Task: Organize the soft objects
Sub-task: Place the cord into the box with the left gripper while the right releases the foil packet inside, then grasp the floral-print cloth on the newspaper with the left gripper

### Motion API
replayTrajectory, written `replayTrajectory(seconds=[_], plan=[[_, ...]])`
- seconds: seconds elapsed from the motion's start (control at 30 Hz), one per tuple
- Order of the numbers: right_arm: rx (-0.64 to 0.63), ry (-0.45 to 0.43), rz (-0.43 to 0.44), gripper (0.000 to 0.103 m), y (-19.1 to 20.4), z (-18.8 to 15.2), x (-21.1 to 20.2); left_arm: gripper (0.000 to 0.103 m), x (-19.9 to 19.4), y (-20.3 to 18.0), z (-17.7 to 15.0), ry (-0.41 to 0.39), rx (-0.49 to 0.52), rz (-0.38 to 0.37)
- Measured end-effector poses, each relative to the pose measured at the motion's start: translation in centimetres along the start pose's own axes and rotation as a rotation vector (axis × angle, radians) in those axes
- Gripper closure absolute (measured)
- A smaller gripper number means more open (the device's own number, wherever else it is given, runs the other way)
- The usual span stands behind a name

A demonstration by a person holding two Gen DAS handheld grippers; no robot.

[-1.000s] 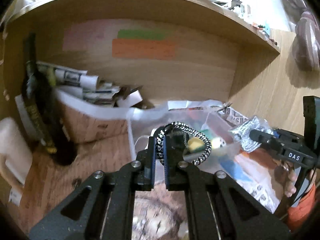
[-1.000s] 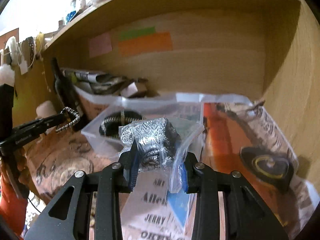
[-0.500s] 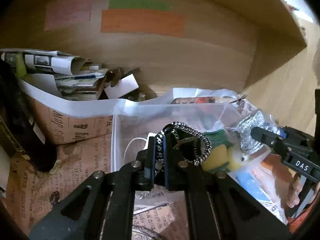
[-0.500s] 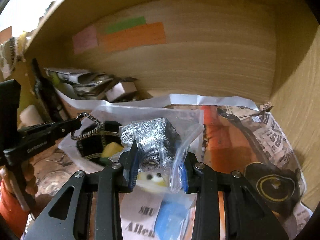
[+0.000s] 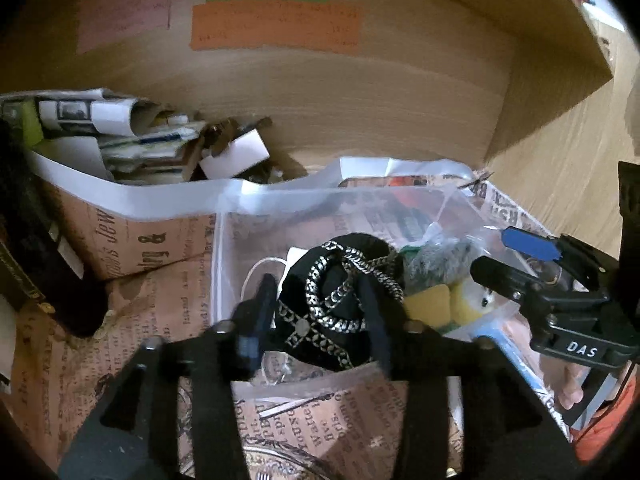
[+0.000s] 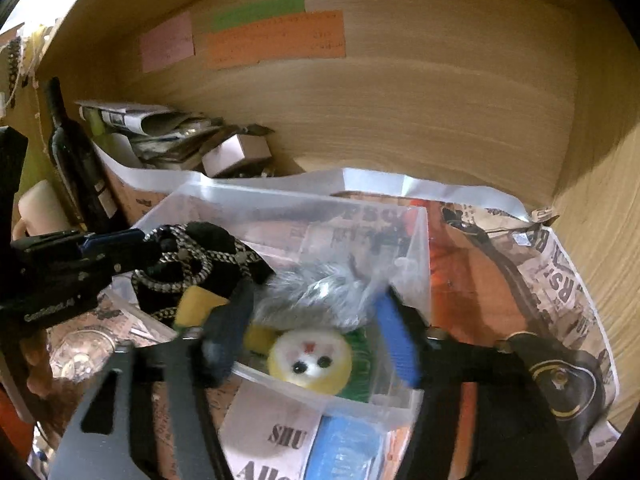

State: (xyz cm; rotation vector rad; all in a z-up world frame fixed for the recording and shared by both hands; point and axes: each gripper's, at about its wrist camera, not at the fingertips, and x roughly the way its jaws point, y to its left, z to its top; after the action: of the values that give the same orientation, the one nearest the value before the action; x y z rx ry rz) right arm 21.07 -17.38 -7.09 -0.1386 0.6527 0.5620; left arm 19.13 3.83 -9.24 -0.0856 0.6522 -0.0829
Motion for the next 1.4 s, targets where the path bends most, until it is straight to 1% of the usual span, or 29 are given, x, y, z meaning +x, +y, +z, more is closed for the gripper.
replayTrajectory(seconds=[0.03, 0.1, 0.17, 0.2, 0.23, 0.27, 0.33, 0.4, 0.53, 0.6, 0.7, 0.83, 0.9, 0.97, 1.0, 1.03, 1.07, 1.1, 1.17, 1.27, 1.4], plan=[[0.001, -0.012, 0.001, 0.033, 0.0, 0.1, -0.3, 0.054, -0.7, -0.1, 0.0, -0.017, 0.005, 0.009], [0.002, -0.034, 0.012, 0.032, 0.1, 0.2, -1.4, 0.05, -1.8, -0.3, 0.1, -0.042, 0.018, 0.013], [0.003, -0.05, 0.017, 0.031, 0.3, 0.2, -2.2, 0.032, -3.5, -0.6, 0.0, -0.075, 0.036, 0.005], [0.002, -0.06, 0.023, 0.029, 0.4, 0.2, -2.8, 0.028, -4.2, -0.7, -0.1, -0.088, 0.043, 0.004], [-0.001, -0.068, 0.028, 0.025, 0.6, 0.1, -3.3, 0.019, -5.3, -0.9, -0.4, -0.105, 0.055, -0.001], [-0.009, -0.079, 0.033, 0.023, 0.8, 0.0, -4.2, 0.011, -5.9, -1.1, -0.6, -0.11, 0.062, -0.006], [-0.021, -0.095, 0.035, 0.021, 1.3, -0.3, -5.2, 0.002, -7.1, -1.5, -1.3, -0.117, 0.077, -0.016], [-0.032, -0.111, 0.034, 0.02, 1.8, -0.8, -6.4, 0.001, -7.7, -2.1, -2.3, -0.109, 0.094, -0.024], [-0.023, -0.128, 0.055, 0.017, 2.5, -2.1, -8.2, 0.001, -7.7, -2.9, -4.5, -0.05, 0.131, -0.036], [-0.022, -0.118, 0.076, 0.017, 2.7, -3.1, -8.7, 0.001, -7.4, -3.2, -5.7, -0.018, 0.145, -0.038], [-0.009, -0.097, 0.08, 0.017, 2.8, -4.6, -8.8, 0.001, -6.8, -3.3, -8.0, 0.039, 0.169, -0.02], [0.012, -0.065, 0.08, 0.017, 2.9, -6.6, -8.8, 0.001, -5.7, -2.6, -10.4, 0.101, 0.153, -0.023], [0.017, -0.052, 0.072, 0.017, 3.1, -7.4, -8.7, 0.01, -5.6, -2.4, -11.4, 0.099, 0.146, -0.035], [0.02, -0.045, 0.075, 0.017, 3.2, -8.1, -8.8, 0.034, -5.0, -2.4, -12.2, 0.131, 0.161, -0.052], [0.022, -0.044, 0.075, 0.017, 3.3, -8.4, -8.9, 0.04, -4.7, -2.5, -12.6, 0.151, 0.168, -0.071], [0.025, -0.043, 0.076, 0.017, 3.3, -8.6, -9.0, 0.051, -4.5, -2.5, -12.7, 0.16, 0.169, -0.082], [0.027, -0.043, 0.077, 0.017, 3.4, -8.8, -9.1, 0.058, -4.3, -2.6, -13.0, 0.168, 0.173, -0.1], [0.028, -0.043, 0.078, 0.017, 3.4, -8.9, -9.1, 0.062, -4.3, -2.7, -13.0, 0.159, 0.181, -0.103], [0.033, -0.049, 0.076, 0.017, 3.3, -9.0, -9.3, 0.087, -4.5, -3.5, -12.9, 0.155, 0.209, -0.112], [0.035, -0.058, 0.068, 0.017, 3.1, -9.0, -9.5, 0.092, -5.0, -4.1, -12.2, 0.13, 0.218, -0.091], [0.037, -0.082, 0.057, 0.017, 2.7, -8.6, -10.0, 0.092, -5.7, -4.0, -9.8, 0.073, 0.185, -0.11]])
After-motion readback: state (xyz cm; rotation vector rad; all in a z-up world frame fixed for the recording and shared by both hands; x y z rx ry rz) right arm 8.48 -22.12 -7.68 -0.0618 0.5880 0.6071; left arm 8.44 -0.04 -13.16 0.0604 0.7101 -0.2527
